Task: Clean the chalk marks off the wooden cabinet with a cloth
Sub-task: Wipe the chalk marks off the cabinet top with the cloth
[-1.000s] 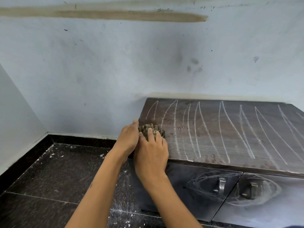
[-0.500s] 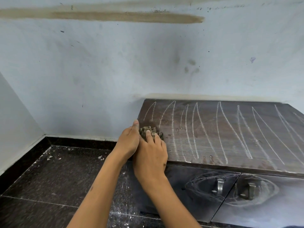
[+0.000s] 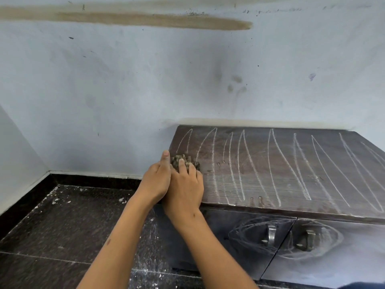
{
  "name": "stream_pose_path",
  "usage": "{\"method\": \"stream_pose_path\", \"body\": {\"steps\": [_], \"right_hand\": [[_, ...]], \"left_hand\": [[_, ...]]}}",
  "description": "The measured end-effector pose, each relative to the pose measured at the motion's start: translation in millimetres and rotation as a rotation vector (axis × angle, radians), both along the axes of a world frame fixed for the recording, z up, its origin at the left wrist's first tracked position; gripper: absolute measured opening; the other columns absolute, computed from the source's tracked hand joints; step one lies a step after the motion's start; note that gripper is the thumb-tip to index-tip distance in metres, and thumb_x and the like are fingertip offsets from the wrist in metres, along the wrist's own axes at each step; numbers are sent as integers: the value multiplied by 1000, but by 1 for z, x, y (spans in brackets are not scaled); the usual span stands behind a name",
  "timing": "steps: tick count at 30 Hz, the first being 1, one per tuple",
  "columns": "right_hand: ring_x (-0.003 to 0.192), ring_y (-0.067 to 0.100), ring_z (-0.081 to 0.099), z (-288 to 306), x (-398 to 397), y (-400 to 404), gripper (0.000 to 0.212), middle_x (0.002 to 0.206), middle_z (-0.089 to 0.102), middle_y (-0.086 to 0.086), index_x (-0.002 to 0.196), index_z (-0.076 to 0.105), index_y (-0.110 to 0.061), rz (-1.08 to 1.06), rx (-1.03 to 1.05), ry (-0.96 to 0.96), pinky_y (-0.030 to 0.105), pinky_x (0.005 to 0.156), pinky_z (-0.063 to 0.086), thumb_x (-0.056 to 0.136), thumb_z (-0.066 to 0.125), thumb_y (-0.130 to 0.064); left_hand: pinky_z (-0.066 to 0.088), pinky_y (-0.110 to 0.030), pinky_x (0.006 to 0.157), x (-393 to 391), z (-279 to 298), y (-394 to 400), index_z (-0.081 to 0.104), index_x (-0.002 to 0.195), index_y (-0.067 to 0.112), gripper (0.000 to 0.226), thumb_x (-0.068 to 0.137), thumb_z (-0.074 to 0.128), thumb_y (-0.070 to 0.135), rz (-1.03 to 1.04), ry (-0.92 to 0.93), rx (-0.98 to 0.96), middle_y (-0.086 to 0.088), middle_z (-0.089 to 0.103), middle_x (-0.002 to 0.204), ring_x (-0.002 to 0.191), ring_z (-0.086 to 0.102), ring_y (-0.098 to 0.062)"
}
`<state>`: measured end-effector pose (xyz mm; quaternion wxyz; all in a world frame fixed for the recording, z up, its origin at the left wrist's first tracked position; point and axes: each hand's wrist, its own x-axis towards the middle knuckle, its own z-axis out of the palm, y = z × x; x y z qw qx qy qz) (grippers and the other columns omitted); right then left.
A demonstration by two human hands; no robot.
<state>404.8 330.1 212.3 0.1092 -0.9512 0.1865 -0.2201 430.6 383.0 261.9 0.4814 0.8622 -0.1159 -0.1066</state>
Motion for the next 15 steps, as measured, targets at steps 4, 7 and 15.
{"method": "stream_pose_path", "body": {"steps": [4,7,15], "right_hand": [[141,31,20,16,30,-18,42,153,27,11,139,41,-20,88,77,138,42,112,21,101,32,-34],[141,31,21,16,31,-15,41,153,27,11,137,42,-19,65,99,153,41,111,21,101,32,-33],[126,26,48,-2,1,-2,39,136,54,6,121,62,-27,14,27,8,39,99,41,83,65,-39]], "left_hand": [[30,-28,101,0,-2,2,46,138,10,69,98,11,54,-11,2,-4,-13,45,143,133,40,-24],[29,-28,104,2,-3,4,47,138,11,69,97,11,54,-24,13,-29,-9,46,143,133,40,-22],[30,-23,87,2,-3,-2,57,124,10,72,96,9,55,-26,-28,-19,-5,58,121,119,50,-24]]}}
